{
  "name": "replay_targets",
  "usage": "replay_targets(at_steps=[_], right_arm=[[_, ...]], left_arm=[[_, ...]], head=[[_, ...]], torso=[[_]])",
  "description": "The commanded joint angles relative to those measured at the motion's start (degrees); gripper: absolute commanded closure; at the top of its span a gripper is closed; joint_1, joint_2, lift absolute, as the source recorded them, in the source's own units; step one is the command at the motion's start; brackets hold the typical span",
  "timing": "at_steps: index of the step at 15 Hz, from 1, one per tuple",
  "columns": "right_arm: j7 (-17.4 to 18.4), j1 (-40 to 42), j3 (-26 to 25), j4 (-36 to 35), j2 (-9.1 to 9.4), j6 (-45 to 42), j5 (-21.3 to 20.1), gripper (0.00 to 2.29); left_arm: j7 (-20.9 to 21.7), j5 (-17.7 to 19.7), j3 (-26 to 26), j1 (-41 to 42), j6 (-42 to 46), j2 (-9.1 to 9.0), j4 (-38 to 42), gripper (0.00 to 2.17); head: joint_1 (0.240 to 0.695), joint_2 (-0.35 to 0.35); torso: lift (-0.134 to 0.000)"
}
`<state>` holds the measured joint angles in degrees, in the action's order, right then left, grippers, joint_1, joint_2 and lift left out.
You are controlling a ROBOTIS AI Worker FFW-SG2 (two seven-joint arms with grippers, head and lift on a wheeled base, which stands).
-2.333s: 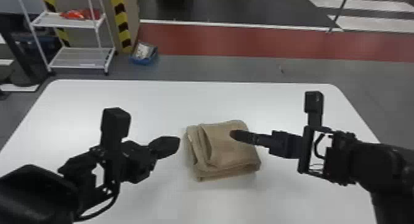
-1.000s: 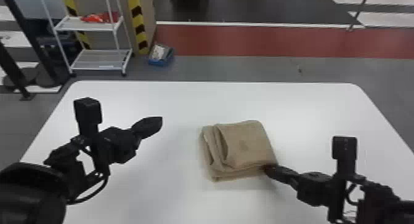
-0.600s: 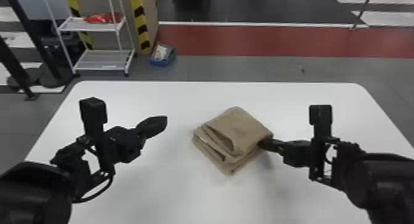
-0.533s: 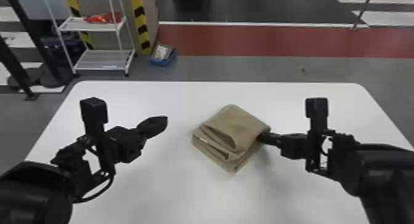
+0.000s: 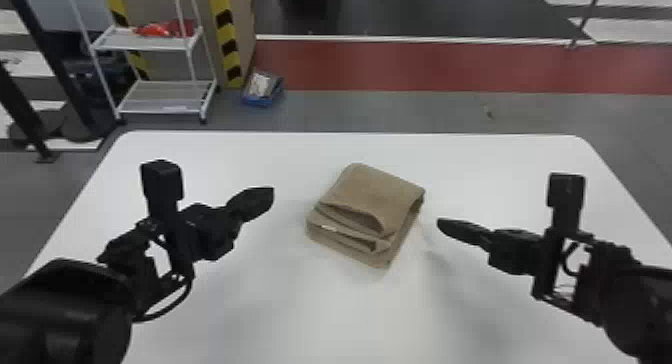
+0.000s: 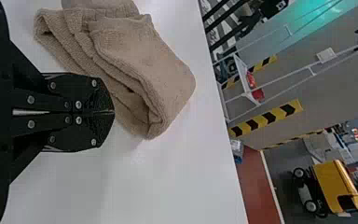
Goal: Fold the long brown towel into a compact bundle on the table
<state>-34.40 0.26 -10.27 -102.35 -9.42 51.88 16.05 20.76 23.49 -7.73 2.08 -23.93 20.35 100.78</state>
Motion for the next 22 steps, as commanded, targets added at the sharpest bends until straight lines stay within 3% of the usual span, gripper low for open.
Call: replay_targets(at_steps=[1, 3, 7, 10, 13, 19, 22], right_arm=[[-2.6, 6.9, -7.7, -5.9, -0.25, -1.5, 3.5, 2.07], [-7.5, 12.2, -13.3, -7.7, -0.16, -7.3, 8.6, 2.07], [-10.5, 17.8, -18.6, -12.1, 0.02, -7.6, 11.8, 2.07], [-12.3, 21.4, -18.6, -17.3, 1.42, -8.7, 12.3, 2.07], [-13.6, 24.0, -17.5, -21.0, 3.01, -10.3, 12.5, 2.07], [-14.7, 25.4, -18.7, -21.8, 3.09, -11.3, 14.1, 2.07], [-14.7, 25.5, -19.3, -21.4, 3.18, -12.2, 15.1, 2.07]], left_arm=[[-0.1, -1.5, -1.9, -1.4, 2.7, -0.22, -3.1, 1.26], [-0.1, -4.0, -3.5, -2.7, 3.6, -1.01, -5.9, 1.26], [0.1, -4.9, -5.1, -3.2, 3.6, -1.01, -7.0, 1.35], [0.1, -6.2, -7.6, -4.5, 3.4, -1.45, -9.1, 1.35], [-0.4, -7.8, -9.6, -5.9, 4.3, -3.21, -11.7, 1.35], [-0.1, -7.9, -10.9, -6.4, 4.1, -3.82, -12.4, 1.35], [0.1, -7.6, -11.0, -3.2, 1.3, -3.82, -8.8, 1.35]], head=[[0.695, -0.042], [0.695, -0.097], [0.695, -0.161], [0.695, -0.194], [0.695, -0.195], [0.695, -0.200], [0.695, -0.221]], torso=[[-0.123], [-0.123], [-0.123], [-0.123], [-0.123], [-0.123], [-0.123]])
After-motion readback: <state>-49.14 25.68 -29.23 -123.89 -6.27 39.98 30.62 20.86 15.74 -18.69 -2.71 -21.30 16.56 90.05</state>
